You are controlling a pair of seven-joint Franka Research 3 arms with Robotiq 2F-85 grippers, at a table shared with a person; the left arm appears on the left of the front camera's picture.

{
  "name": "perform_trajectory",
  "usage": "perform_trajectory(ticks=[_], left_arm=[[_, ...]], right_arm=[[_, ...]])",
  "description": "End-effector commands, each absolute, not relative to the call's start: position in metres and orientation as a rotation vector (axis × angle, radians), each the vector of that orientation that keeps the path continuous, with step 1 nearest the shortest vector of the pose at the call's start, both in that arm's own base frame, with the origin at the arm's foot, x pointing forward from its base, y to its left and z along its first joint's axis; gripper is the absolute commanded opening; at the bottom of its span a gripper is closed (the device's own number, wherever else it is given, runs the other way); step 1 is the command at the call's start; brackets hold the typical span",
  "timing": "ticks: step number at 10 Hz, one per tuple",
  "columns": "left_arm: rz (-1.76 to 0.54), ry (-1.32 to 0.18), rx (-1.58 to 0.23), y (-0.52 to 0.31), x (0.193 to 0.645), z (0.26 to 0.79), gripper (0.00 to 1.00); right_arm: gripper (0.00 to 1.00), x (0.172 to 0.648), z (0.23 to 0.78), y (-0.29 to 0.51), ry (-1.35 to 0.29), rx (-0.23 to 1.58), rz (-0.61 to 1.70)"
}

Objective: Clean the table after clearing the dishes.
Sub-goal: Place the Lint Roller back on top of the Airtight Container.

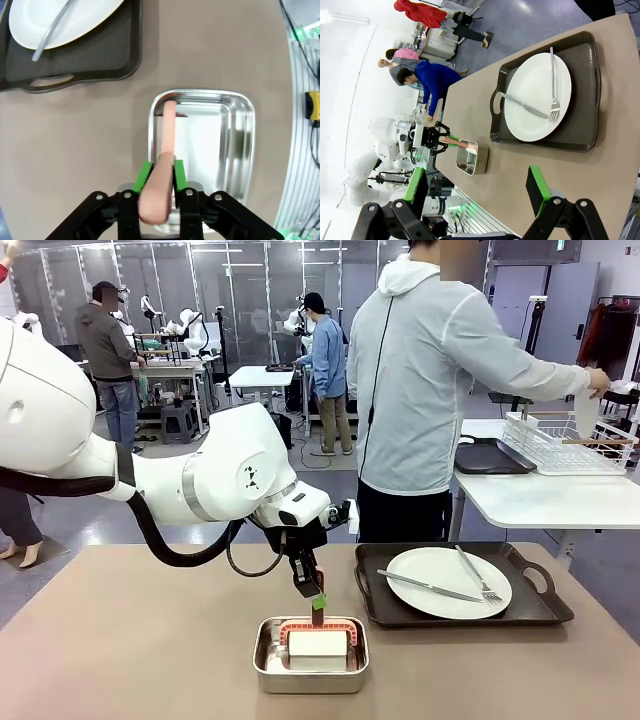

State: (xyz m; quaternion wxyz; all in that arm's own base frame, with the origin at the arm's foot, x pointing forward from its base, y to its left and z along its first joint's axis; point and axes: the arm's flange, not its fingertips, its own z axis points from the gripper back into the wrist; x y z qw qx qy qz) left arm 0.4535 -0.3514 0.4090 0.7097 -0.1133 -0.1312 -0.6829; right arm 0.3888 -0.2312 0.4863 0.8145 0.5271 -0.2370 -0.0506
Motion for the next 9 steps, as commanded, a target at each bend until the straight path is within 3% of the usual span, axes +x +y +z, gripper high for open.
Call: perform_trajectory(ticks=[1, 6, 9], left_arm=[[-1.501, -0.329, -0.168, -0.343, 0.469, 0.412, 0.4], [-1.517, -0.345, -0.162, -0.352, 0.461, 0.43, 1.0], [-1.519, -0.338, -0.147, -0.354, 0.459, 0.429, 1.0]], right_arm=[[1.0, 0.387, 0.489, -0.231, -0.509, 1.129, -0.102], [1.0, 0.387, 0.489, -0.231, -0.509, 1.129, -0.102], [1.0, 0.387, 0.489, -0.231, -0.509, 1.129, -0.102]])
